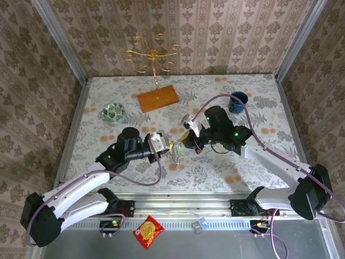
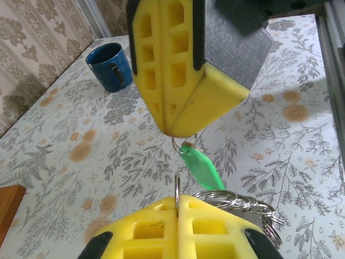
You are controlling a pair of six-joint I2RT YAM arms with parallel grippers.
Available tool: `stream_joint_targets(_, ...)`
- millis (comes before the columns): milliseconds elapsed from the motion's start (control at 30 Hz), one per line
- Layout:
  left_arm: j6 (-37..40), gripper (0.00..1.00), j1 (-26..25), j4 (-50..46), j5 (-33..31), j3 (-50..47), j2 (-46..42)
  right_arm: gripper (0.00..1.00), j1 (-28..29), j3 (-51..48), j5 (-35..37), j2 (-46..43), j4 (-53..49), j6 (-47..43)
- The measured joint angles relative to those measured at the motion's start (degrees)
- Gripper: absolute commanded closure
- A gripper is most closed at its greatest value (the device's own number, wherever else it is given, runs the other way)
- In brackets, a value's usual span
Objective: Put the keys on the keyring
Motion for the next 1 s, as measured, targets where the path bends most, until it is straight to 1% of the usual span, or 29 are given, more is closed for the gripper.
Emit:
stream_joint_targets(367, -2.89, 1.0, -0.09, 0.46, 0.39, 0.13, 1.4, 1.0, 0.61, 0.31, -3.21, 0.13, 0.02, -0.81)
stream_joint_targets(633, -5.62, 1.0, -0.09, 1.22, 0.37, 0.13, 1.4, 1.0, 1.38, 0.72, -3.19, 1.38, 0.5, -0.83)
stream_joint_targets(1000, -6.51, 1.0, -0.09, 1.22, 0.76, 0.13, 1.42, 1.0, 1.57, 1.25, -2.67, 1.99, 1.4, -0.81)
